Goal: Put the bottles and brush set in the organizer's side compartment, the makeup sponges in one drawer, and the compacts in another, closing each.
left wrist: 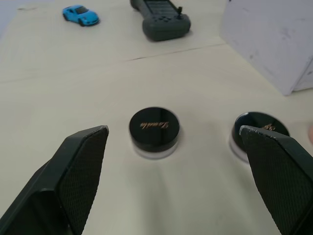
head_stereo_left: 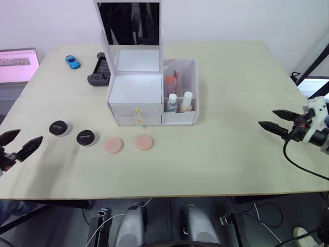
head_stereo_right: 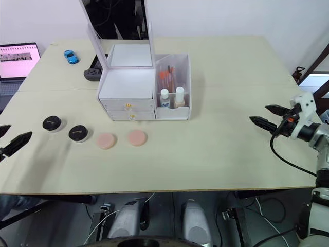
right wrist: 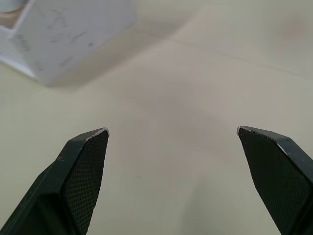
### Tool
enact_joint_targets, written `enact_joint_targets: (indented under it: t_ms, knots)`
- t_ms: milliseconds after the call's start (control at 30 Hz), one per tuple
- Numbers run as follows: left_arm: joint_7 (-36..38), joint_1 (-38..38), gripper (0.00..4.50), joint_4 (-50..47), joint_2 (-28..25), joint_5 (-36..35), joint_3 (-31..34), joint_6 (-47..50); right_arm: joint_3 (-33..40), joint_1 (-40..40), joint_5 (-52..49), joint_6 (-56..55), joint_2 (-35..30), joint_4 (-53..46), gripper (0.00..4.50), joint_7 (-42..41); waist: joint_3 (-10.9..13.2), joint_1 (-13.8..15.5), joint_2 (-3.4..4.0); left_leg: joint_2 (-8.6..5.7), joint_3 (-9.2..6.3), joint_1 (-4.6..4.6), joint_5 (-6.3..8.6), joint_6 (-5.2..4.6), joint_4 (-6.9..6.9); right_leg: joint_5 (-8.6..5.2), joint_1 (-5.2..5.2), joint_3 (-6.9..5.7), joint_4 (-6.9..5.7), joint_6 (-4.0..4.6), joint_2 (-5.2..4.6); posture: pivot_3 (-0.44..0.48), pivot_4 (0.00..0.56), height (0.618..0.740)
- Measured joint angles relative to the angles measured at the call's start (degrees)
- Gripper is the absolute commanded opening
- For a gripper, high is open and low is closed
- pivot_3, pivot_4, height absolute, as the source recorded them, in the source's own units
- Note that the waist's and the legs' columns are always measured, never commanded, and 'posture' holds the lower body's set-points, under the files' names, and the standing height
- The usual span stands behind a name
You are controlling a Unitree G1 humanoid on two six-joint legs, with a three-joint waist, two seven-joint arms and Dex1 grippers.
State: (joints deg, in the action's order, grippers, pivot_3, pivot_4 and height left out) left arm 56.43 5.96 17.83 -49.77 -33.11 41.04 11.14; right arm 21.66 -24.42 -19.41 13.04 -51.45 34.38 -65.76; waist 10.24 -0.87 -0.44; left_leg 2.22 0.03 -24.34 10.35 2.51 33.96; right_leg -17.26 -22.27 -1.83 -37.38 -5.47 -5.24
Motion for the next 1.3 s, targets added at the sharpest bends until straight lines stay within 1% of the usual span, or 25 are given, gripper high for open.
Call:
enact_joint_targets:
  t_ms: [133,200,267,367,467,533,567,633,700,733,800,900,1000,1033,1300]
  knots:
    - [0.3,0.2,4.50,1.0,0.1,0.1,0.8,-1.7,0.0,-0.8,-0.5,0.2,0.0,0.5,4.45,0.3,0.0,0.1,-0.01,0.01,0.00,0.00,0.00,0.00,0.02,0.01,0.03,0.00,0.02,0.00,0.00,0.000,0.150,0.740]
    - [-0.1,1.6,4.50,-1.6,0.9,-0.1,0.9,-1.2,-0.5,-1.7,-1.6,2.3,0.1,-1.1,4.45,0.1,0.0,0.1,-0.01,0.03,0.01,-0.01,0.00,0.00,0.01,0.01,0.02,0.02,0.02,0.00,0.00,0.000,0.150,0.740]
    - [-0.2,2.6,4.50,-7.1,2.0,-1.0,0.5,0.9,-1.6,-2.7,-2.5,4.5,0.4,-5.1,4.45,-0.4,0.0,0.1,-0.01,0.09,0.01,-0.01,0.00,0.00,0.01,0.03,0.01,0.02,0.01,0.02,0.04,0.000,0.150,0.740]
    - [-0.5,2.9,4.50,-16.6,2.8,-3.7,-0.5,4.4,-4.7,-4.0,-4.5,7.2,0.4,-14.0,4.45,-2.9,0.0,0.1,0.00,0.22,0.00,0.00,0.00,0.01,0.02,0.06,0.02,0.03,0.02,0.08,0.18,0.000,0.150,0.740]
    - [-4.0,3.1,4.50,-27.7,5.8,-6.1,-3.6,8.2,-9.4,-5.8,-7.3,12.6,0.1,-24.1,4.45,-6.5,0.0,0.1,0.01,0.25,-0.01,0.00,0.00,0.00,0.04,0.07,0.03,0.05,0.01,0.09,0.20,0.000,0.150,0.740]
    - [-8.5,2.8,4.50,-34.6,8.6,-7.5,-6.2,11.4,-12.2,-7.8,-9.5,17.0,-0.5,-29.7,4.45,-7.9,0.0,0.2,0.01,0.26,-0.01,-0.02,0.00,0.00,0.07,0.09,0.02,0.07,0.01,0.09,0.20,0.000,0.150,0.740]
    - [-11.9,2.4,4.50,-39.0,10.4,-8.6,-8.2,13.5,-13.9,-9.1,-10.3,18.8,-1.1,-33.2,4.45,-8.6,0.0,0.3,0.01,0.26,-0.03,-0.03,0.00,0.00,0.09,0.09,0.04,0.07,0.01,0.09,0.21,0.000,0.150,0.740]
    - [-17.2,1.7,4.50,-45.0,12.4,-8.9,-11.8,16.3,-15.5,-11.2,-11.1,20.5,-1.4,-37.8,4.45,-8.8,0.0,0.4,-0.03,0.26,-0.06,-0.03,0.00,0.00,0.13,0.09,0.06,0.07,0.01,0.09,0.22,0.000,0.150,0.740]
    - [-25.6,-0.9,4.50,-51.2,16.2,-8.5,-16.9,20.0,-17.9,-14.1,-11.3,21.7,-1.1,-41.5,4.45,-8.2,-0.1,0.5,-0.04,0.24,-0.07,-0.02,0.00,0.00,0.20,0.10,0.09,0.07,0.00,0.10,0.24,0.000,0.150,0.740]
    - [-27.9,-1.6,4.50,-52.5,17.3,-8.5,-18.5,21.1,-18.6,-14.9,-11.4,21.9,-0.9,-42.4,4.45,-8.0,-0.1,0.5,-0.06,0.24,-0.07,-0.02,0.00,0.00,0.20,0.11,0.10,0.07,0.00,0.10,0.25,0.000,0.150,0.740]
    - [-36.9,-4.7,4.50,-56.2,22.9,-7.4,-24.1,25.2,-20.2,-18.1,-12.1,24.1,0.5,-44.4,4.45,-6.8,-0.1,0.5,-0.05,0.22,-0.09,-0.02,0.00,0.00,0.23,0.14,0.12,0.09,-0.01,0.04,0.27,0.000,0.150,0.740]
    - [-45.9,-7.8,4.50,-58.6,29.1,-3.8,-32.5,28.3,-21.2,-20.9,-13.3,26.3,0.9,-46.9,4.45,-5.7,-0.1,0.8,-0.16,0.23,-0.13,-0.03,0.00,-0.01,0.26,0.15,0.13,0.08,0.00,0.04,0.32,0.000,0.150,0.740]
    - [-49.6,-9.8,4.50,-58.6,31.7,-0.4,-37.4,28.4,-21.4,-21.1,-13.5,27.5,0.9,-48.2,4.45,-4.9,-0.1,1.5,-0.17,0.23,-0.14,-0.03,0.00,-0.01,0.29,0.17,0.11,0.08,0.00,0.09,0.37,0.000,0.150,0.740]
    - [-51.3,-10.5,4.50,-58.3,33.5,1.0,-38.8,28.5,-21.4,-21.1,-13.4,27.7,0.8,-48.3,4.45,-4.7,-0.1,1.6,-0.17,0.23,-0.14,-0.03,0.00,-0.01,0.30,0.18,0.11,0.09,0.00,0.10,0.37,0.000,0.150,0.740]
    - [-56.9,-14.2,4.50,-51.3,40.6,8.4,-42.8,27.7,-22.2,-21.4,-12.5,28.3,-0.6,-48.8,4.45,-2.9,-0.1,1.6,-0.16,0.25,-0.16,-0.06,0.00,-0.01,0.36,0.18,0.12,0.08,0.02,0.12,0.42,0.000,0.150,0.740]
